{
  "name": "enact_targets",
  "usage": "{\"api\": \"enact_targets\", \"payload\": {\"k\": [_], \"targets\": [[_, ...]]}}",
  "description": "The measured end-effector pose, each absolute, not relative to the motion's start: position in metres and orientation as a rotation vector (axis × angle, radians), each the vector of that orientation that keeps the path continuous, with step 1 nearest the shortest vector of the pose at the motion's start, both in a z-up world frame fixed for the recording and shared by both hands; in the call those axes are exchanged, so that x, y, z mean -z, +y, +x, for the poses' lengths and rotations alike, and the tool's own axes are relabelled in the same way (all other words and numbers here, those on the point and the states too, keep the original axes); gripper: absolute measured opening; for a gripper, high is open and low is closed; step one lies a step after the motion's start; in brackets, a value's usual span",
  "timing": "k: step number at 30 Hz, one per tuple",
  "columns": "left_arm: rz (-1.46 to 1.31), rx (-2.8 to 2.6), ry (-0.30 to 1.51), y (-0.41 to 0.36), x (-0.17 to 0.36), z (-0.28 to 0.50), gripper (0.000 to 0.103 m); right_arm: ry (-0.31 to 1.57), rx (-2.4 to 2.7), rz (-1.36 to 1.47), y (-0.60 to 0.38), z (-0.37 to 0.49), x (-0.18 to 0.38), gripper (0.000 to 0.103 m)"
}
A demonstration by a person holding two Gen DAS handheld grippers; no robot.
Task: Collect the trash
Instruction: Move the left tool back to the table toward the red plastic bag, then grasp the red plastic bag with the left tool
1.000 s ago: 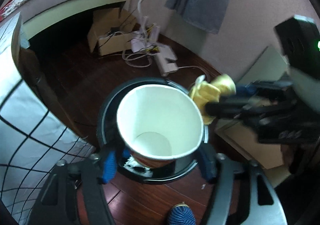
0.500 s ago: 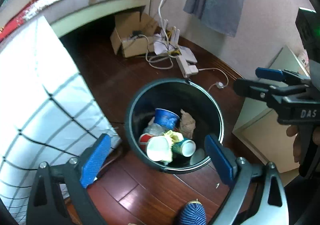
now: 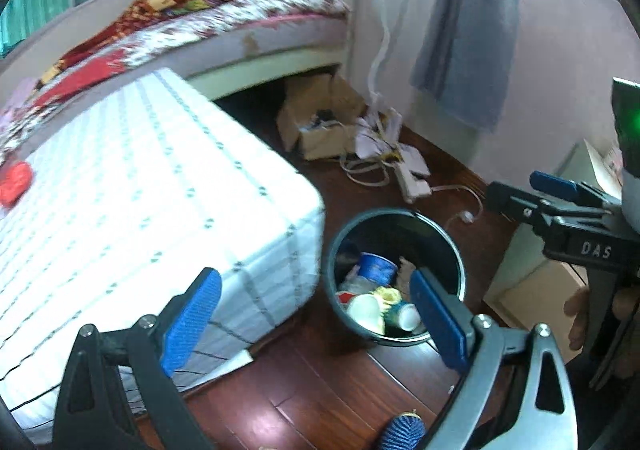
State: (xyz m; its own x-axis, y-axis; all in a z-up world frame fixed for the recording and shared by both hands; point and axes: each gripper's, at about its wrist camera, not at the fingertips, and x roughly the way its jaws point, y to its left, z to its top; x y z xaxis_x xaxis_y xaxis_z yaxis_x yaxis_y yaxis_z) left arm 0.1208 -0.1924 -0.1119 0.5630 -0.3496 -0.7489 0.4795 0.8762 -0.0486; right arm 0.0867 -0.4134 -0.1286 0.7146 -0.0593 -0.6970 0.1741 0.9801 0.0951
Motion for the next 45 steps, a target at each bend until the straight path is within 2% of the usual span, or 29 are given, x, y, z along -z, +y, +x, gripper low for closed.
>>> {"api": "enact_targets", "payload": {"k": [6, 21, 25, 27, 32, 36, 45], "targets": [[0.120, 0.367, 0.818, -0.132, 0.100, 0.134, 0.096, 0.760, 0.054, 0.085, -0.352, 0.111, 0.104, 0.102], [-0.063, 0.022, 0.813, 0.053, 0.104, 0.184, 0.093, 0.763, -0.241, -0.065, -0.171, 0.205, 0.092, 0.102], [-0.089, -0.032, 0.811, 0.084, 0.108, 0.214, 0.093, 0.779, -0.291, -0.075, -0.135, 0.246, 0.097, 0.093], [-0.098, -0.065, 0.810, 0.102, 0.111, 0.240, 0.093, 0.790, -0.306, -0.084, -0.116, 0.271, 0.100, 0.093], [-0.107, -0.101, 0.801, 0.135, 0.113, 0.304, 0.094, 0.814, -0.334, -0.118, -0.082, 0.328, 0.112, 0.093], [-0.119, -0.112, 0.803, 0.154, 0.114, 0.356, 0.094, 0.847, -0.344, -0.130, -0.062, 0.373, 0.123, 0.088], [-0.077, -0.113, 0.896, 0.147, 0.130, 0.443, 0.092, 0.861, -0.319, -0.099, -0.064, 0.419, 0.131, 0.088]]}}
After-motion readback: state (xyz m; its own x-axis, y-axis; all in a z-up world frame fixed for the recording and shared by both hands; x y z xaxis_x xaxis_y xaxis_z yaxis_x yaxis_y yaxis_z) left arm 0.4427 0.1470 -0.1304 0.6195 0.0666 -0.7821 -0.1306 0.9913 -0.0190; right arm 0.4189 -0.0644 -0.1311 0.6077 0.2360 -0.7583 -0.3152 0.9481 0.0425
